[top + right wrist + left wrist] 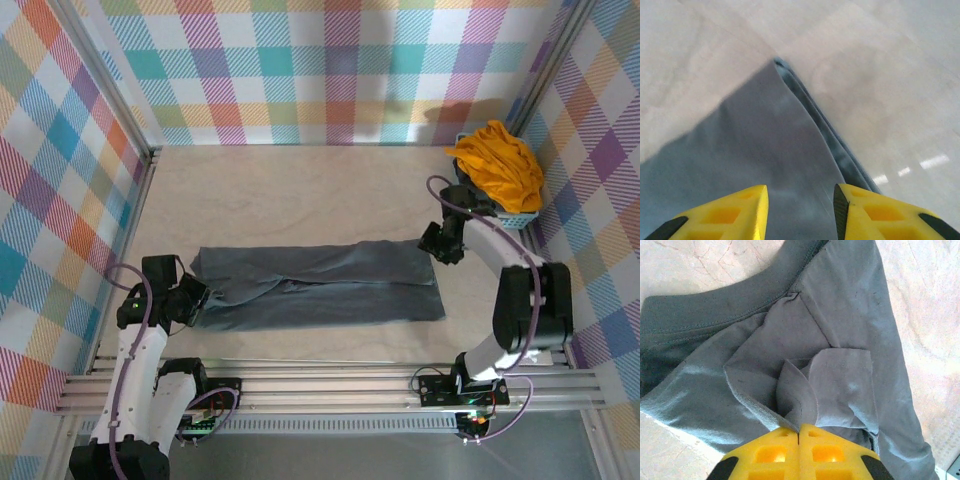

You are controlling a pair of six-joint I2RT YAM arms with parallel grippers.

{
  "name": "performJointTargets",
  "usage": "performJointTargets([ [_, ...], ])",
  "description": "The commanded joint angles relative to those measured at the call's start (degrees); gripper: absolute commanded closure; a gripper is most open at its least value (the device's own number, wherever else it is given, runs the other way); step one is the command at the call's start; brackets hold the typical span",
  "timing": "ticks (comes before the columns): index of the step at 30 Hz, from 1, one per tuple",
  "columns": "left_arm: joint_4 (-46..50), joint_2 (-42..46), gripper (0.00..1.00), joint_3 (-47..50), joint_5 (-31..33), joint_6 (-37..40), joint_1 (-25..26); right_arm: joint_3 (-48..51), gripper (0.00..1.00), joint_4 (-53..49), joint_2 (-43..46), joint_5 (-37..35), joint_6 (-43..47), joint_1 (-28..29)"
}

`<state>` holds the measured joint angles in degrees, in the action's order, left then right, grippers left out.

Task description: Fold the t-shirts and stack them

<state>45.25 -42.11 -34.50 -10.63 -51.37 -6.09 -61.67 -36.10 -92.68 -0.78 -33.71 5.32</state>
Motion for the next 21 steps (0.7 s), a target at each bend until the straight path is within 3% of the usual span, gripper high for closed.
performJointTargets([
  [1,-0.78,-0.23,1.00,-0.02,-1.21,0.48,-0.28,-4.36,0.62,0.44,-6.13,1.38,2.39,-0.05],
  [7,-0.47,-0.85,1.00,-0.19,-1.48,1.21,-0.23,-2.86,0.63,0.88,-3.75,2.40,1.71,0.15],
  [15,1.05,-0.03,1.00,-0.54,-0.35,1.28,-0.15,0.50,0.64,0.06,0.83,1.93,0.57,4.88],
  [21,3.42,2.10,1.00,-2.95,-0.40,0.40,0.26,1.77,0.64,0.04,-1.59,2.00,-0.53,5.60],
])
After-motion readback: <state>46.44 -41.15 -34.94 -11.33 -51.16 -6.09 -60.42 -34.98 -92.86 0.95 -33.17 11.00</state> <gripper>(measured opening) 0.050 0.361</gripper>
